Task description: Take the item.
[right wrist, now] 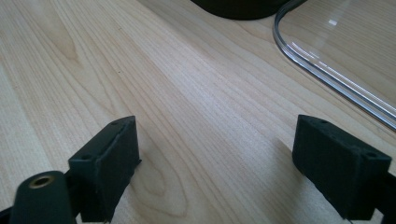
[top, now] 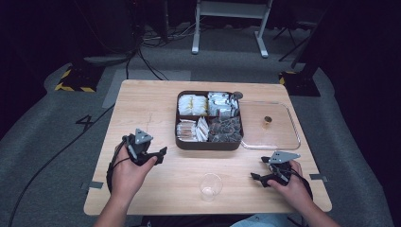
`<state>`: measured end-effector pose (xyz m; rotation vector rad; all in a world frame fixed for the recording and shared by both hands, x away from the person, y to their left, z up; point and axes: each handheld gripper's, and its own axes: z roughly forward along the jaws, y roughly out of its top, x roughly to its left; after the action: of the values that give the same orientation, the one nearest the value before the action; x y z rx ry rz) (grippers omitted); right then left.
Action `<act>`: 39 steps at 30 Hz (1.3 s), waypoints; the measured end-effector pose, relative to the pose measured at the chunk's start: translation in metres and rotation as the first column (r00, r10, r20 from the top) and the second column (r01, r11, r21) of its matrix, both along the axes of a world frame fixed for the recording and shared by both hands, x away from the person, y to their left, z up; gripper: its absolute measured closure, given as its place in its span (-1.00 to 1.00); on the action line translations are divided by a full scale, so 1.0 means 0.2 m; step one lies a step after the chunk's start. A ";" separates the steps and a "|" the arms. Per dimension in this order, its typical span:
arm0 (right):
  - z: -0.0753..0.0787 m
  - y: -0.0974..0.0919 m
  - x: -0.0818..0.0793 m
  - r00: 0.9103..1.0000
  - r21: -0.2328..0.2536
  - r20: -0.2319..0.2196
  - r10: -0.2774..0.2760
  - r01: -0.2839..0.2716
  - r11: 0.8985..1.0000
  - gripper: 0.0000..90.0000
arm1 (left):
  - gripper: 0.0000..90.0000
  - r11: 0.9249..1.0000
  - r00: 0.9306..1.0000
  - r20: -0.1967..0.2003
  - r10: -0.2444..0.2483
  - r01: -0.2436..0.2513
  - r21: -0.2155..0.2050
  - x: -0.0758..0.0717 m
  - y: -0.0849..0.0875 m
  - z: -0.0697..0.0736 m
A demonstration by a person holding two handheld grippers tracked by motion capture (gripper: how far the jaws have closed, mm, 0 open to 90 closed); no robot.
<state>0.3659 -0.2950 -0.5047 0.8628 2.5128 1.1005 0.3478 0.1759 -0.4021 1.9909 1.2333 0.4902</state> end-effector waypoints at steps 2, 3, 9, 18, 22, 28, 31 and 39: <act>0.00 0.00 0.00 1.000 0.000 0.000 0.000 0.000 1.000 -0.67 | -0.27 1.000 1.000 0.005 -0.004 0.004 -0.011 0.03 -0.02 0.02; 0.00 0.00 0.00 1.000 0.000 0.000 0.000 0.000 1.000 -0.67 | -0.27 1.000 1.000 0.006 -0.008 0.008 -0.007 0.05 -0.03 0.03; 0.00 0.00 0.00 1.000 0.000 0.000 -0.001 0.001 1.000 -0.67 | -0.27 1.000 1.000 0.008 -0.015 0.015 -0.008 0.15 -0.13 0.09; 0.00 0.00 0.00 1.000 0.000 0.000 -0.007 0.007 1.000 -0.66 | -0.29 0.999 0.999 0.038 -0.038 0.038 0.004 0.28 -0.22 0.13; 0.00 0.00 -0.01 1.000 -0.001 0.001 -0.015 0.015 1.000 -0.66 | -0.29 0.996 0.998 0.037 -0.046 0.049 -0.080 0.38 -0.23 0.15; 0.00 0.00 -0.01 1.000 0.000 0.000 -0.016 0.016 1.000 -0.66 | -0.25 0.992 1.000 0.015 0.000 0.002 -0.124 0.51 -0.23 0.14; 0.00 0.00 -0.01 1.000 0.000 0.000 -0.016 0.016 1.000 -0.66 | -0.24 0.994 1.000 0.004 0.008 -0.007 -0.113 0.57 -0.26 0.14; 0.00 0.00 -0.01 1.000 0.001 0.000 -0.015 0.015 1.000 -0.66 | -0.24 0.997 1.000 -0.004 0.003 -0.004 -0.081 0.73 -0.37 0.13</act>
<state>0.3646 -0.2946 -0.5046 0.8809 2.5021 1.0969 0.4930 0.1026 -0.3760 1.9223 1.2397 0.4317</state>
